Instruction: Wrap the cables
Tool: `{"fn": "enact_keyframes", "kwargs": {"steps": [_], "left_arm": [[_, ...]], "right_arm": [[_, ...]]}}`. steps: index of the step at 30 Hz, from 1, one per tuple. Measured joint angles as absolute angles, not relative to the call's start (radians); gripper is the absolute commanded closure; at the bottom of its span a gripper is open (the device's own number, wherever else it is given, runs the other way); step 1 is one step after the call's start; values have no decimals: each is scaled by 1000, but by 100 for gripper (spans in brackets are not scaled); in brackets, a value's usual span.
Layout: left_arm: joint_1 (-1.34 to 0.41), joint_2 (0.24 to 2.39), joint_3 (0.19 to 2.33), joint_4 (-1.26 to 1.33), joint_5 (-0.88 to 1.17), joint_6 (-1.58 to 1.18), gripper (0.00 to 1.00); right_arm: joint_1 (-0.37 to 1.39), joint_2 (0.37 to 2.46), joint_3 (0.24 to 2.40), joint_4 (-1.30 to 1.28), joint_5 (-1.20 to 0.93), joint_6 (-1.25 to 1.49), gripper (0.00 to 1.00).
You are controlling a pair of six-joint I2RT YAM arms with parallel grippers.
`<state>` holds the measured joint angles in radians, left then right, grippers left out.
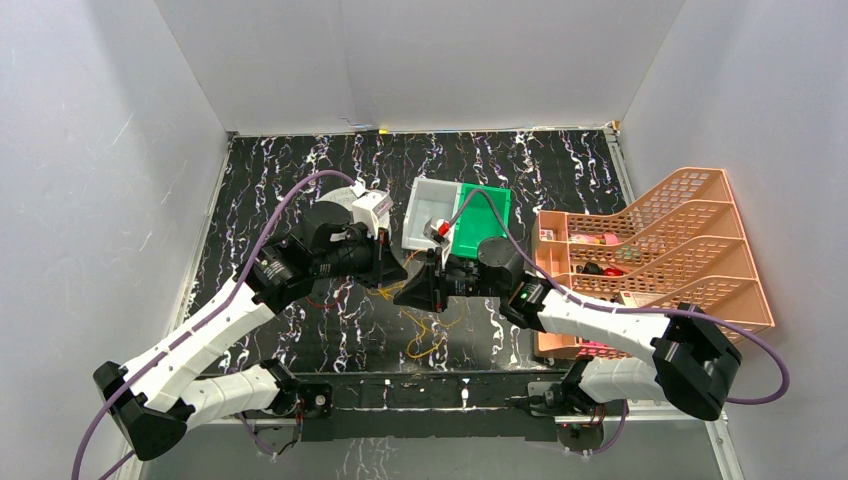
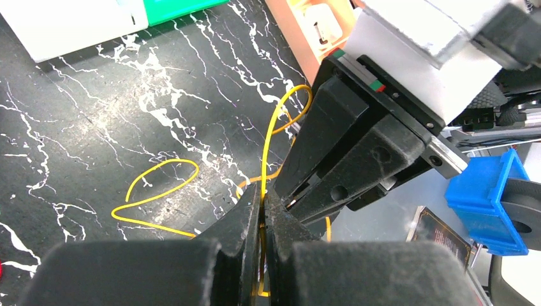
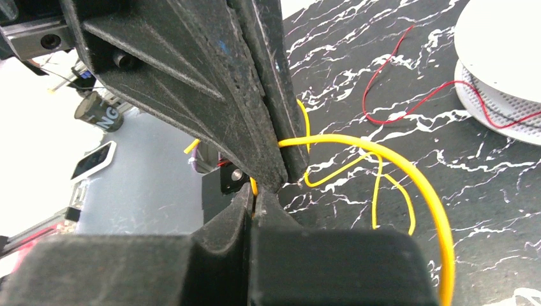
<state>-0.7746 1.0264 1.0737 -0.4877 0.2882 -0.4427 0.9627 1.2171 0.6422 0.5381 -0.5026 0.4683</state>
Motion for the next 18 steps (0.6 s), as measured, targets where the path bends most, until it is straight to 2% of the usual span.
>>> {"fn": "enact_keyframes", "kwargs": {"steps": [3, 4, 7, 10, 12, 14, 18], "left_arm": [[-775, 1026, 1074, -479, 292, -447, 100], [-775, 1025, 1074, -478, 292, -447, 94], [-775, 1018, 1074, -479, 281, -450, 66], [-775, 997, 1073, -478, 253, -452, 45], [-775, 981, 1072, -478, 237, -450, 35], [-775, 964, 1072, -476, 220, -447, 27], [-775, 942, 1072, -472, 205, -438, 23]], "right_arm": [[963, 1216, 642, 542, -504, 468, 100], [963, 1214, 642, 540, -504, 467, 100], [963, 1183, 640, 510, -502, 459, 100], [963, 1128, 640, 455, -501, 441, 100], [963, 1089, 640, 413, -499, 429, 100], [963, 1048, 641, 357, -495, 412, 100], [963, 974, 650, 217, -461, 371, 100]]}}
